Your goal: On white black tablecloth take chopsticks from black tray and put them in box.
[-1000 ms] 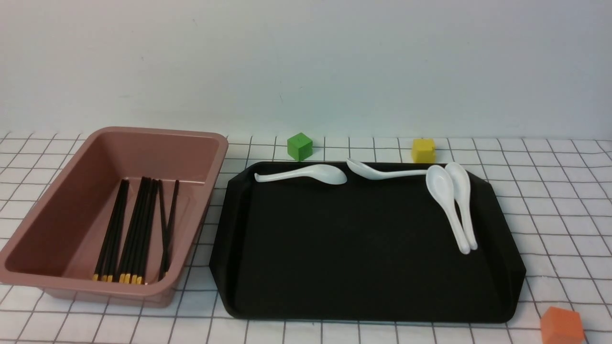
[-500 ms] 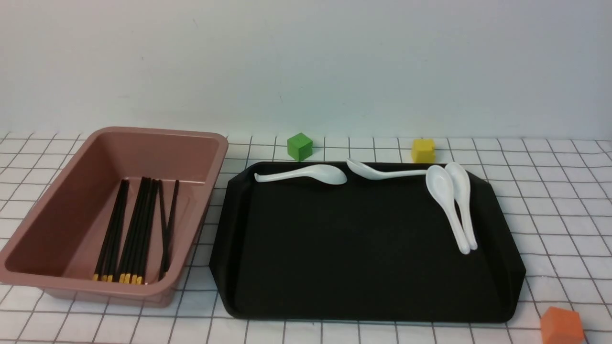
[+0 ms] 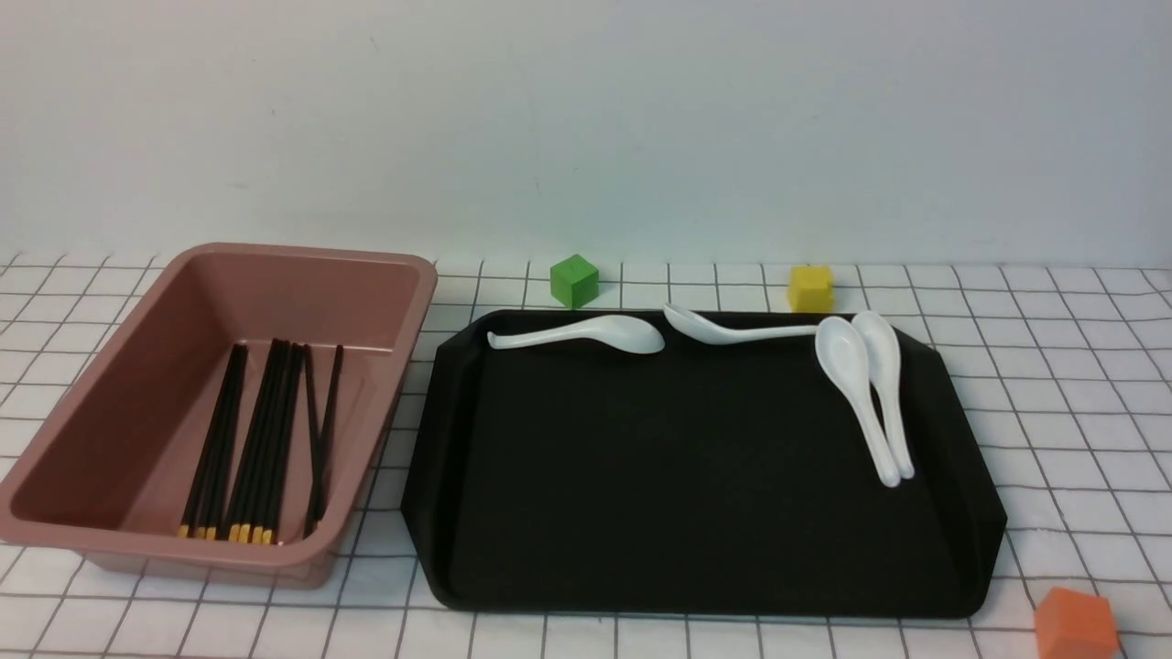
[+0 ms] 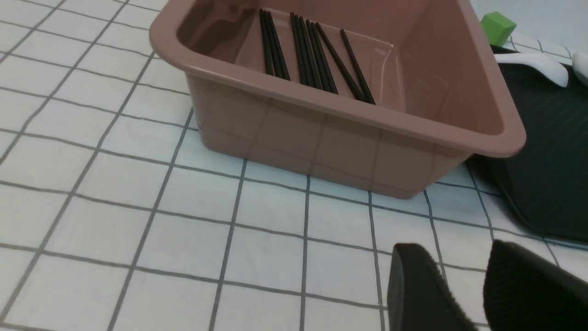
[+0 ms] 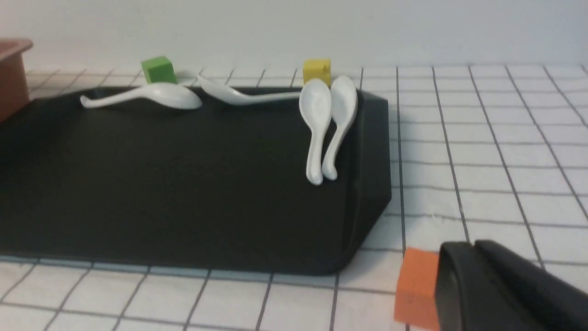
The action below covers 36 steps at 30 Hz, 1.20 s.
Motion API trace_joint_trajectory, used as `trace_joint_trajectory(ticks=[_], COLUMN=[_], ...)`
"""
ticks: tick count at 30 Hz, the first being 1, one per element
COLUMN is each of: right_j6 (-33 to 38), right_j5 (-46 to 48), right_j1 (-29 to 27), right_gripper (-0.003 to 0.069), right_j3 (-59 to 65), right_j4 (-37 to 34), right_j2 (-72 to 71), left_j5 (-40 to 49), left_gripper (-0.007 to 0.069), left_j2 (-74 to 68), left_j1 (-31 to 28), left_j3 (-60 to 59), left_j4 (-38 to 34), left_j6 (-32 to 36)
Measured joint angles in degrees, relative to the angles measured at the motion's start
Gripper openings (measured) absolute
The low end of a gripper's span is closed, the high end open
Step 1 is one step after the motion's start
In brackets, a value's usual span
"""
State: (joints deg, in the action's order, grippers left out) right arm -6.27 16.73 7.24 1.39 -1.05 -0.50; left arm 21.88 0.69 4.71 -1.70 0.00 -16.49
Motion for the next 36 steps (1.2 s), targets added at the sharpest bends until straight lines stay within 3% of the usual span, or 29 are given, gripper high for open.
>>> trace_joint_trajectory(ticks=[6,22,31,36], right_j6=[-0.19,-0.19,-0.23,-0.23], right_j5=[4.93,5.28,5.28,5.28], right_j1=[0.0,-0.42,-10.59,-11.25], right_gripper=[0.0053,0.0076,0.0086,0.009], right_j3=[-0.44,-0.56,-0.56,-0.56], right_j4=[-1.71,-1.95,-2.08,-2.08], right_j2=[-0.05,-0.06,-0.06,-0.06], left_j5=[0.0,0.0,0.0,0.0], left_gripper=[0.0238,0.0238,0.0238,0.0238], left_j2=[0.0,0.0,0.0,0.0], left_j1=[0.0,0.0,0.0,0.0], left_j3=[0.0,0.0,0.0,0.0], left_j4=[0.0,0.0,0.0,0.0], left_j6=[0.0,0.0,0.0,0.0])
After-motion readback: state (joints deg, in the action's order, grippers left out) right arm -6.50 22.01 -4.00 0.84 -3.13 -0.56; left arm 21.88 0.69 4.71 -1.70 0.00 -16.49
